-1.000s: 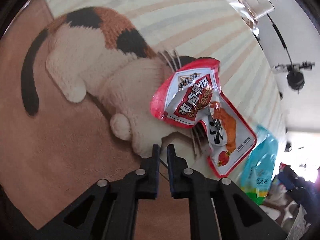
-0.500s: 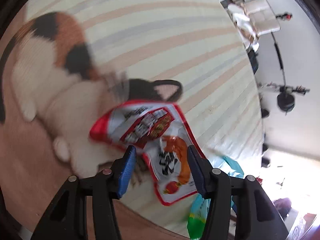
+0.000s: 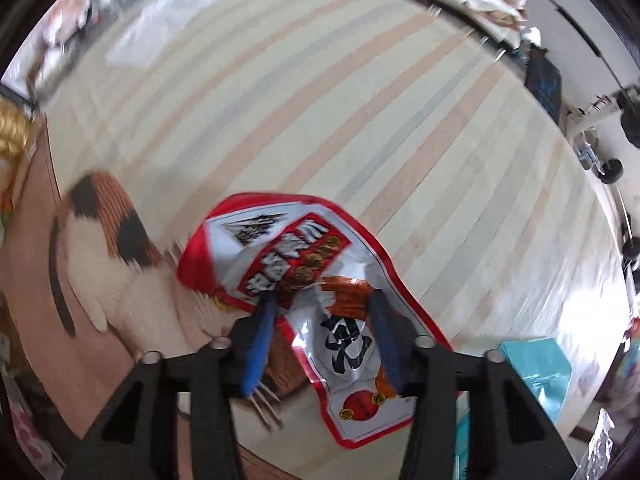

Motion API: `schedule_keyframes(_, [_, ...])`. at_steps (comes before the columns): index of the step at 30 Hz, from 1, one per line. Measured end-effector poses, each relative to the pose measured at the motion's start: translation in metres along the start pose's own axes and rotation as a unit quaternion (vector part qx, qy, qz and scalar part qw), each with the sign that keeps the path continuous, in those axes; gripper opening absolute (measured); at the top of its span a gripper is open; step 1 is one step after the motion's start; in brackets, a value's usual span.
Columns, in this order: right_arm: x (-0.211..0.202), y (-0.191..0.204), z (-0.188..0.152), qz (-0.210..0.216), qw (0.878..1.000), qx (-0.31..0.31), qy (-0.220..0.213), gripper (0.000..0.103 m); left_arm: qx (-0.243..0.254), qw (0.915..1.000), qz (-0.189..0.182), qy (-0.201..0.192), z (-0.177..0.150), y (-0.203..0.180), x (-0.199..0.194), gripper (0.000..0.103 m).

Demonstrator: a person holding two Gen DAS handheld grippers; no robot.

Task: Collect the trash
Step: 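Regrip the red pouch with the left tool while the right tool holds the rice bag, then carry both items to the white bin and open both tools to drop them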

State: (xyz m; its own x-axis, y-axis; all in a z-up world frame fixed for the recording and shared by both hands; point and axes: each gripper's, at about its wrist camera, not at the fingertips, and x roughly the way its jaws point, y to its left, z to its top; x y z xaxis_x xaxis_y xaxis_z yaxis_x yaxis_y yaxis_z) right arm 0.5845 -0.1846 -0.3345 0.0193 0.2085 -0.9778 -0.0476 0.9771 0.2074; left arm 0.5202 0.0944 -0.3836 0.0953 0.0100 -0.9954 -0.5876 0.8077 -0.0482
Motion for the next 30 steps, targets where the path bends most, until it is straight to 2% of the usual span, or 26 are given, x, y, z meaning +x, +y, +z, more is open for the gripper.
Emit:
schedule_keyframes(3, [0.002, 0.004, -0.007, 0.007, 1.000, -0.012, -0.001, 0.052, 0.013, 0.9998, -0.010, -0.010, -0.004, 0.000, 0.000, 0.039])
schedule_keyframes(4, [0.003, 0.006, -0.009, 0.007, 1.000, -0.015, -0.001, 0.036, 0.016, 0.9997, -0.014, -0.010, -0.007, 0.003, -0.002, 0.039])
schedule_keyframes(8, [0.000, 0.010, -0.014, 0.013, 1.000, -0.021, -0.006, 0.027, 0.022, 0.9992, -0.029, -0.016, -0.027, 0.032, -0.018, 0.038])
schedule_keyframes(13, [-0.015, 0.008, -0.017, 0.045, 0.999, -0.014, -0.013, 0.014, 0.020, 0.9969, -0.071, -0.027, -0.043, 0.056, -0.048, 0.037])
schedule_keyframes(21, [-0.039, 0.019, -0.035, 0.067, 0.997, -0.041, -0.019, 0.009, 0.023, 0.9932, -0.101, -0.054, -0.081, 0.096, -0.094, 0.037])
schedule_keyframes(25, [-0.057, 0.032, -0.048, 0.088, 0.994, -0.054, -0.025, 0.008, 0.015, 0.9921, -0.100, -0.075, -0.103, 0.121, -0.117, 0.037])
schedule_keyframes(30, [-0.079, 0.066, -0.072, 0.099, 0.990, -0.099, -0.031, 0.007, -0.007, 0.9913, -0.088, -0.097, -0.131, 0.154, -0.136, 0.037])
